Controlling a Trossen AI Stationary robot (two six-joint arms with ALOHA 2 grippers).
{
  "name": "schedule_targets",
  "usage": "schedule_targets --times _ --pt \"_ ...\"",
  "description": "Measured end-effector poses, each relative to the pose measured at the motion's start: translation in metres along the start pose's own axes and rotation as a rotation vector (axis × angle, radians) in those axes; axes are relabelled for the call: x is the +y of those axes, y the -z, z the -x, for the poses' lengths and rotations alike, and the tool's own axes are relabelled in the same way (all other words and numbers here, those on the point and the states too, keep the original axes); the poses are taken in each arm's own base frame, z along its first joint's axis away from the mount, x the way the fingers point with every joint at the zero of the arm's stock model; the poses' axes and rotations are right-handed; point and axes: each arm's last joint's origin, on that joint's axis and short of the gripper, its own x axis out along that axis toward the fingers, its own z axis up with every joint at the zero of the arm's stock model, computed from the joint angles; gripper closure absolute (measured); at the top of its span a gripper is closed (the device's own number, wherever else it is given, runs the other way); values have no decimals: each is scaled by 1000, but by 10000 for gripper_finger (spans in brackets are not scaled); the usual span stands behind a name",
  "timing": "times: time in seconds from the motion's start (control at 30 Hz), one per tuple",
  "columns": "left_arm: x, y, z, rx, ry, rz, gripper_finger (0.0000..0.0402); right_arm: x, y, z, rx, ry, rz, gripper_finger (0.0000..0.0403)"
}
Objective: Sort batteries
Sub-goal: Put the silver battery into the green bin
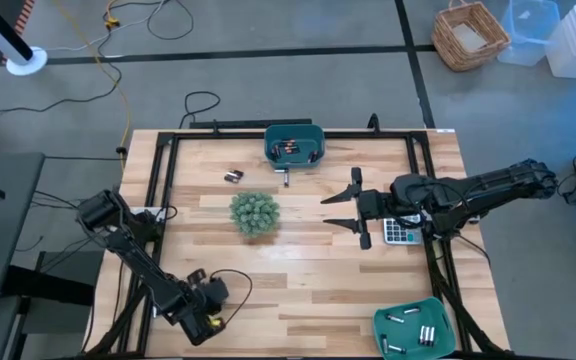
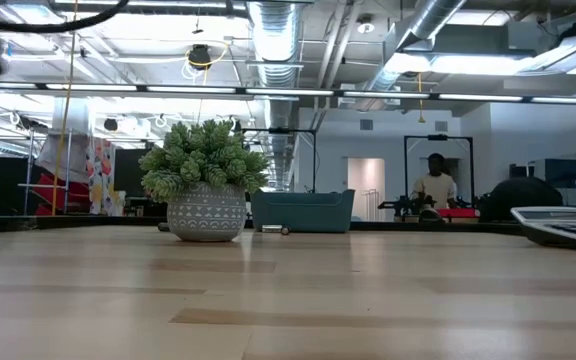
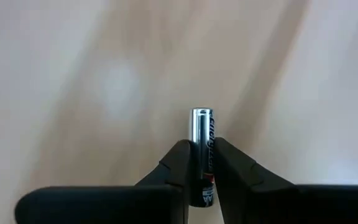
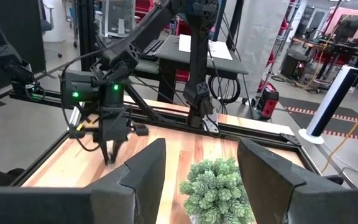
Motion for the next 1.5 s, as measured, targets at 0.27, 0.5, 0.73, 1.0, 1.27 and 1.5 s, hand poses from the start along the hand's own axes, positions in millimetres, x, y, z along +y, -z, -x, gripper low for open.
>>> schedule_targets --times 0.27,0.5,0.73,1.0,1.27,1.5 --pt "-3 -21 18 -250 52 -72 362 2 -3 6 -10 -13 6 188" --pt "-18 -48 19 -391 169 -198 362 11 -14 24 -69 -62 18 188" --pt "-23 -84 18 -535 239 -335 362 23 -24 46 -119 -143 35 188" --pt "-21 -119 20 -693 289 -454 362 37 -34 71 -192 -247 61 188" --pt "-9 -164 24 -887 388 -560 362 45 -33 76 -184 -300 69 188" --pt "12 -200 10 -971 547 -625 362 51 -32 78 -173 -336 75 188"
